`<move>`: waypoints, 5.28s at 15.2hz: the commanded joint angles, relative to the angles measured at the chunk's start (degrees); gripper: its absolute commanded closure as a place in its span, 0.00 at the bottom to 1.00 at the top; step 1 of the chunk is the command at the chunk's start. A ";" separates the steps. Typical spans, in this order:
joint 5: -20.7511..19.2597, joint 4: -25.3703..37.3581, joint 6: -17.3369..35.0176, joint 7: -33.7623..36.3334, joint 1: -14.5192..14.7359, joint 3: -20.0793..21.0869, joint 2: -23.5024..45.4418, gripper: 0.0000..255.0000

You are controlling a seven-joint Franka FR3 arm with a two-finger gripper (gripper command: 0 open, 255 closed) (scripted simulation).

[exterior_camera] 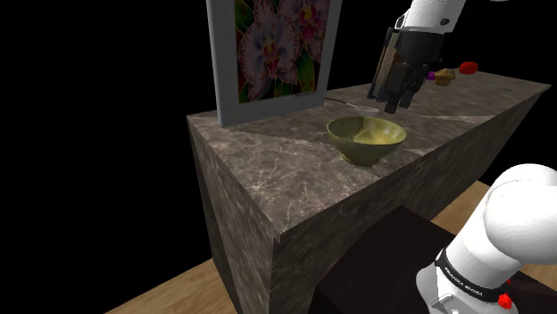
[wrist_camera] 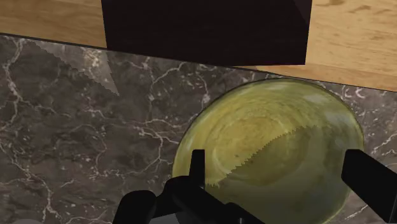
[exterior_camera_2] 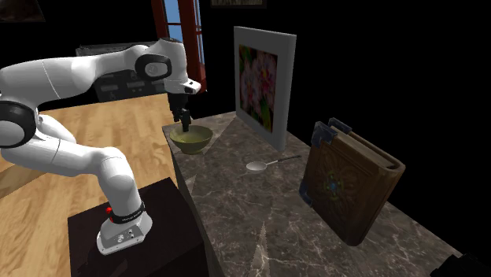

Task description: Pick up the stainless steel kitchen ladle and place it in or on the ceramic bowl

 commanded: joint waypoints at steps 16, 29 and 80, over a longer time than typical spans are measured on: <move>-2.77 14.99 12.48 -10.80 -3.02 -12.02 28.17 0.00; 5.66 40.71 13.11 -21.44 -7.49 -19.48 57.08 0.00; 9.59 64.49 -0.94 -22.49 -12.03 -20.18 67.83 1.00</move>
